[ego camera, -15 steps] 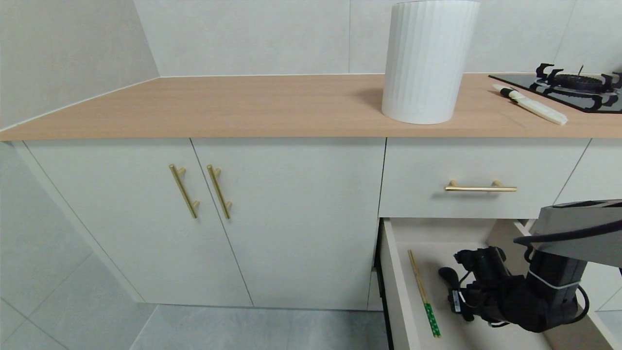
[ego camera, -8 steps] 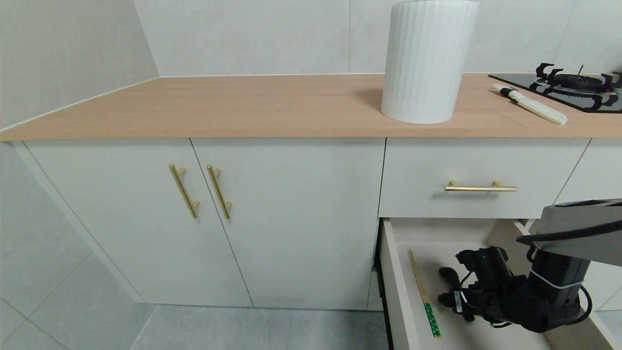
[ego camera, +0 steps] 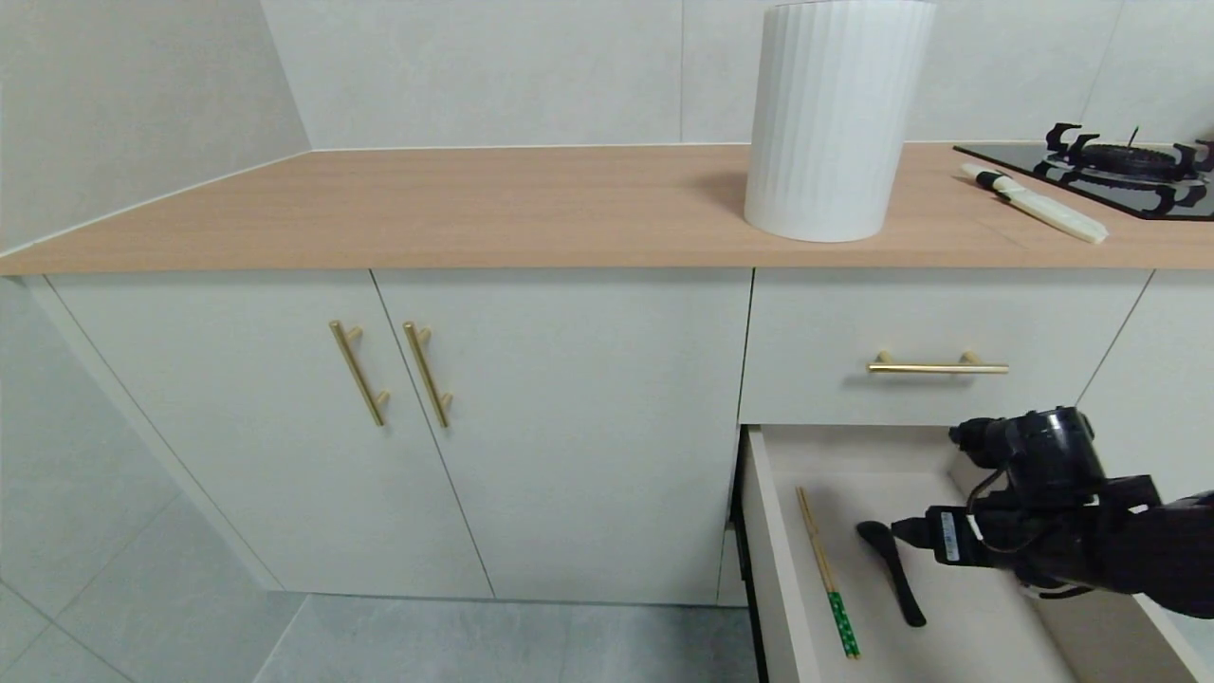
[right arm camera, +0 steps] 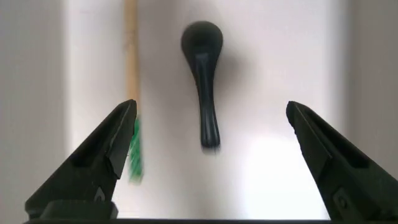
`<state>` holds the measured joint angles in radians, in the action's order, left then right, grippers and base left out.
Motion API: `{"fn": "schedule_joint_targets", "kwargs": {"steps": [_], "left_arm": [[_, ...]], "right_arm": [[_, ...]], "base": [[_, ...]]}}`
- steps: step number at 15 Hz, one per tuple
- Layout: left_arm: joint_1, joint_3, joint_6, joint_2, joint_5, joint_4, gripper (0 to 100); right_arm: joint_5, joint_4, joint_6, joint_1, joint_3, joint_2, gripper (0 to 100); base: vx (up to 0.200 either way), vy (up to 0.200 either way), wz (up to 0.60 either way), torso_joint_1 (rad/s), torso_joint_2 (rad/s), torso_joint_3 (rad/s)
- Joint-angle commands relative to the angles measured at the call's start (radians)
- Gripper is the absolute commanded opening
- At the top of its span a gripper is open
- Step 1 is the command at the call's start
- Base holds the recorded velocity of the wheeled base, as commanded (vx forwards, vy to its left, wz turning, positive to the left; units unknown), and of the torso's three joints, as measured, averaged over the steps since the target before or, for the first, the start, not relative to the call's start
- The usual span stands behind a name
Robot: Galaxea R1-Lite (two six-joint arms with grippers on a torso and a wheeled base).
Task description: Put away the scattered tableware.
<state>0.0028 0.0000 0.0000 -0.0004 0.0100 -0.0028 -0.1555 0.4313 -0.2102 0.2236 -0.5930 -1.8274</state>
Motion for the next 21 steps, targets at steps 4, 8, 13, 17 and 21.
{"fn": "schedule_joint_targets", "kwargs": {"steps": [4,8,13,17,21], "left_arm": [[0.000,0.000,0.000,0.000,0.001,0.000,100],[0.000,0.000,0.000,0.000,0.001,0.000,100],[0.000,0.000,0.000,0.000,0.001,0.000,100],[0.000,0.000,0.000,0.000,0.001,0.000,100],[0.000,0.000,0.000,0.000,0.001,0.000,100]], "right_arm": [[0.056,-0.437,0.002,0.099,-0.123,0.459,100],[0.063,-0.668,0.046,0.187,-0.156,0.528,100],[0.074,-0.936,0.077,0.402,-0.156,0.490,100],[0.151,-1.031,0.086,0.528,-0.140,0.341,100],[0.139,-1.023,0.069,0.510,-0.157,0.214,100]], "base": [[-0.200,0.000,0.00,0.002,0.00,0.004],[-0.100,0.000,0.00,0.000,0.00,0.002],[0.000,0.000,0.00,0.000,0.00,0.000],[0.000,0.000,0.00,0.000,0.00,0.000],[0.000,0.000,0.00,0.000,0.00,0.000]]}}
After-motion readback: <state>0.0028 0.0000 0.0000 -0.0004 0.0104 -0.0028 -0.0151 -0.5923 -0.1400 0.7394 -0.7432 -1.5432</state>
